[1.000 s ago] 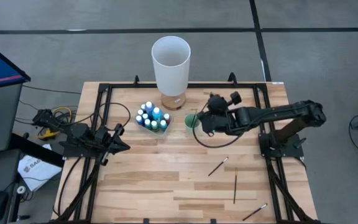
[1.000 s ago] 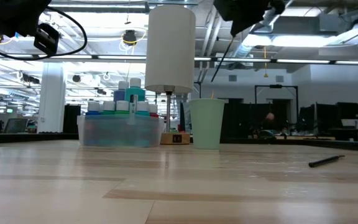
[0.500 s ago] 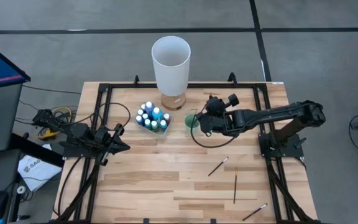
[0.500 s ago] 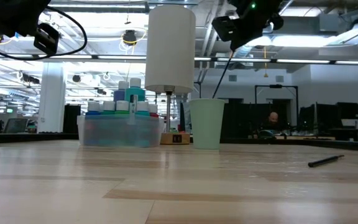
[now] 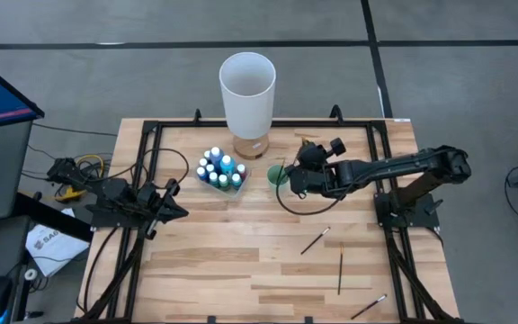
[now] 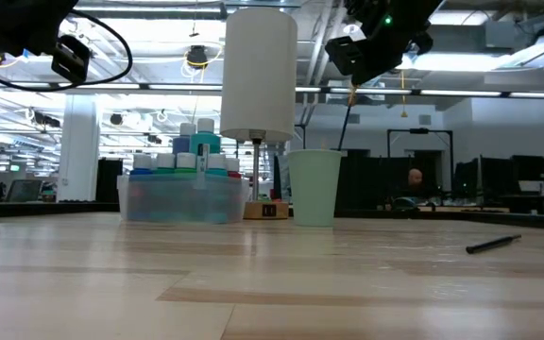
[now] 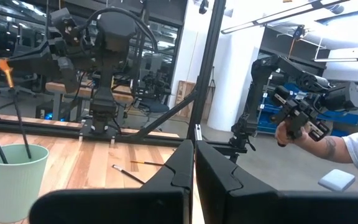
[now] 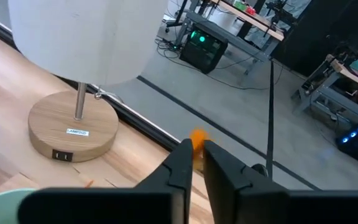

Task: Pick & Place Paint Supplies
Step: Put the left gold paint brush into the green cup, then put the top silver paint brush into the green cup

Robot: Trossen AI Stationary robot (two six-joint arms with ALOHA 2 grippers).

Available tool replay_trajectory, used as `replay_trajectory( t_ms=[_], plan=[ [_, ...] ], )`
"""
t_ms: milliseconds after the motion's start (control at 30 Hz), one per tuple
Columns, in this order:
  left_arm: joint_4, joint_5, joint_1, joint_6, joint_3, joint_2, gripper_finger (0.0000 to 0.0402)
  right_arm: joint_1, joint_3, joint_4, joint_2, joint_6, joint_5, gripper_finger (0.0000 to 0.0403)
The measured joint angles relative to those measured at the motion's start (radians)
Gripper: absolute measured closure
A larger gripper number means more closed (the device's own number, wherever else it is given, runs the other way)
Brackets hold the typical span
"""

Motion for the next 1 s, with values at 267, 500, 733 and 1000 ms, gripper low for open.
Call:
replay_trajectory(
  t_ms=[267,500,733,1000],
  plan=[
    [0.005,0.000,0.000,0.000,0.000,0.000,0.0400,-0.001,0.000,0.000,0.000,0.000,-0.004,0.0307],
    [0.006,0.001,0.000,0.000,0.000,0.000,0.0400,0.030,0.081,-0.165,-0.011,0.201,-0.342,0.0243],
    [0.012,0.001,0.000,0.000,0.000,0.000,0.0400,0.097,0.055,-0.536,-0.001,0.721,-0.759,0.0204],
    [0.014,0.002,0.000,0.000,0.000,0.000,0.0400,0.271,-0.151,-0.466,-0.001,1.275,-1.067,0.0195]
  ],
)
